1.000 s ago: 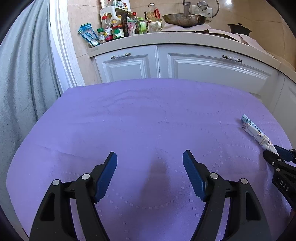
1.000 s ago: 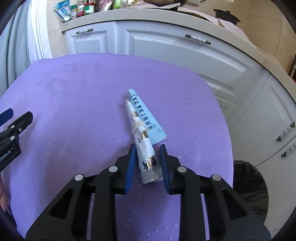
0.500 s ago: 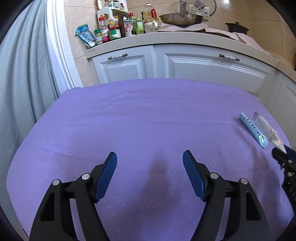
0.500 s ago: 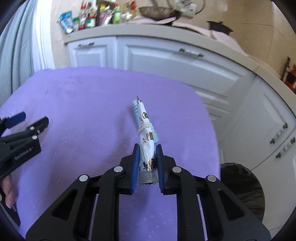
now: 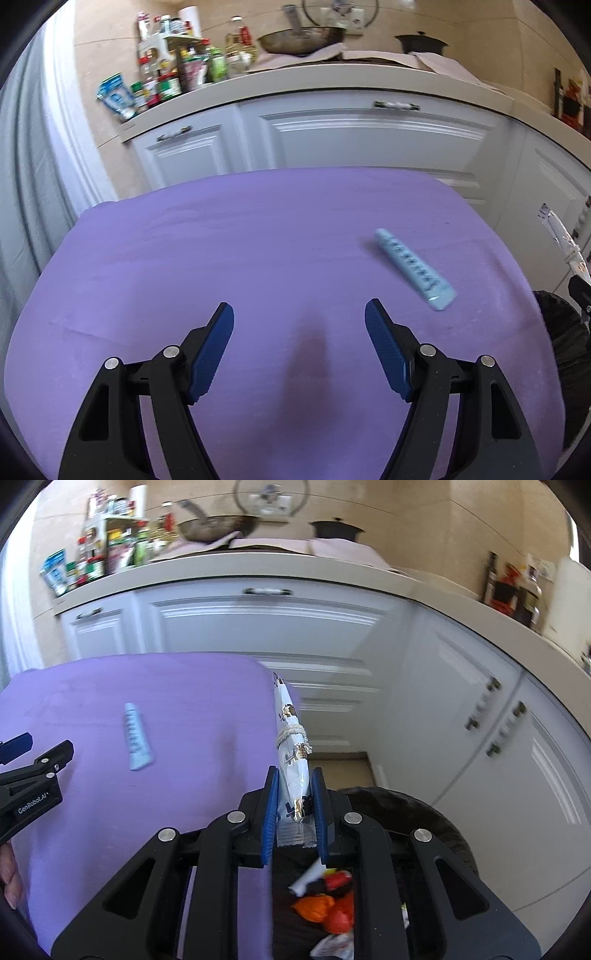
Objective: Collect trash
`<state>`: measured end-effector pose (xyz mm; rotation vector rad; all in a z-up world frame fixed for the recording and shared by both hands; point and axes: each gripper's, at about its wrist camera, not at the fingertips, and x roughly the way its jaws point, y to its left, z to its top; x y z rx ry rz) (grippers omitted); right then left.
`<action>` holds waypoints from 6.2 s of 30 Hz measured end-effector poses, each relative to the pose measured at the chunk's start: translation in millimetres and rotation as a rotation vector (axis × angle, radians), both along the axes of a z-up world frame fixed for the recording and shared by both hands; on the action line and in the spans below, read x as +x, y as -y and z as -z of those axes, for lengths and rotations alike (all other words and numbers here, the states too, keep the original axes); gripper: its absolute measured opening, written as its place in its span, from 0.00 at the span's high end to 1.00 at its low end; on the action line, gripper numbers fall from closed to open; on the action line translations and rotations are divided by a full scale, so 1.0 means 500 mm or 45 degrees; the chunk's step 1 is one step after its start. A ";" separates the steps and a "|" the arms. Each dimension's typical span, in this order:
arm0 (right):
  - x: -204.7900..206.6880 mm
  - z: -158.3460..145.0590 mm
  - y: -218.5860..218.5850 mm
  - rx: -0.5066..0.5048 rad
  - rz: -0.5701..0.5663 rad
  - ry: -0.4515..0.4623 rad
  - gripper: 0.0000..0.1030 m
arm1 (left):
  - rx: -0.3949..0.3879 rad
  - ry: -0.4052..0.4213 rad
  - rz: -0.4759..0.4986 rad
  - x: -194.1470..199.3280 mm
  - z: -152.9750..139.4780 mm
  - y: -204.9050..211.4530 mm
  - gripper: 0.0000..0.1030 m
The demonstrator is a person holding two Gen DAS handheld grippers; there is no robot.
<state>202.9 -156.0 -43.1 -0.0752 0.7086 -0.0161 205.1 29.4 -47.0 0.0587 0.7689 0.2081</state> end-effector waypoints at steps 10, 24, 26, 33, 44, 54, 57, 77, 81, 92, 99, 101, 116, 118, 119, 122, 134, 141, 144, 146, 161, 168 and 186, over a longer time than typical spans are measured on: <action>-0.001 0.039 0.090 0.046 0.087 -0.028 0.83 | 0.036 -0.026 0.049 0.066 0.007 0.087 0.31; 0.008 0.066 0.106 0.079 0.106 -0.062 0.83 | -0.025 -0.179 0.026 0.111 0.054 0.066 0.28; 0.007 0.066 0.102 0.077 0.100 -0.063 0.83 | -0.016 -0.179 0.033 0.100 0.054 0.058 0.30; -0.004 0.057 0.087 0.072 0.090 -0.057 0.83 | -0.055 -0.167 0.105 0.072 0.053 0.038 0.68; -0.028 0.036 0.075 0.069 0.094 -0.041 0.83 | -0.070 -0.157 0.135 0.068 0.050 0.037 0.78; -0.051 0.019 0.068 0.064 0.101 -0.022 0.83 | -0.080 -0.147 0.132 0.064 0.047 0.035 0.78; -0.059 0.013 0.064 0.063 0.101 -0.016 0.83 | -0.085 -0.140 0.135 0.058 0.045 0.032 0.79; -0.154 -0.043 0.037 0.047 0.108 0.062 0.83 | -0.084 0.017 0.229 -0.076 -0.018 0.043 0.79; -0.181 -0.052 0.048 0.033 0.141 0.080 0.83 | -0.108 0.063 0.278 -0.106 -0.042 0.059 0.79; -0.249 -0.061 0.109 0.004 0.289 0.100 0.83 | -0.149 0.170 0.474 -0.162 -0.080 0.142 0.79; -0.274 -0.058 0.150 0.001 0.367 0.109 0.83 | -0.159 0.212 0.601 -0.173 -0.091 0.213 0.78; -0.278 -0.059 0.159 0.002 0.381 0.115 0.83 | -0.152 0.219 0.637 -0.180 -0.091 0.232 0.78; -0.264 -0.052 0.206 0.039 0.416 0.135 0.83 | -0.106 0.199 0.707 -0.159 -0.062 0.313 0.78; -0.259 -0.051 0.210 0.044 0.417 0.141 0.83 | -0.111 0.194 0.705 -0.154 -0.059 0.318 0.78; -0.256 -0.050 0.212 0.048 0.415 0.141 0.83 | -0.110 0.194 0.704 -0.152 -0.058 0.320 0.78; -0.250 -0.050 0.215 0.051 0.418 0.147 0.83 | -0.111 0.199 0.703 -0.143 -0.058 0.327 0.78; -0.222 -0.030 0.235 0.059 0.454 0.132 0.67 | -0.148 0.140 0.692 -0.106 -0.033 0.346 0.57; -0.231 -0.036 0.238 0.050 0.474 0.145 0.66 | -0.147 0.148 0.672 -0.107 -0.034 0.343 0.47; -0.234 -0.036 0.234 0.047 0.479 0.142 0.63 | -0.148 0.156 0.667 -0.110 -0.037 0.340 0.43; -0.234 -0.036 0.234 0.041 0.485 0.142 0.58 | -0.149 0.157 0.663 -0.109 -0.040 0.336 0.40; -0.277 -0.067 0.229 0.032 0.548 0.162 0.34 | -0.126 0.224 0.639 -0.148 -0.077 0.295 0.22; -0.321 -0.101 0.203 -0.005 0.546 0.209 0.27 | -0.117 0.263 0.634 -0.185 -0.110 0.266 0.20; -0.453 -0.193 0.137 -0.077 0.550 0.339 0.14 | -0.154 0.351 0.620 -0.294 -0.180 0.182 0.18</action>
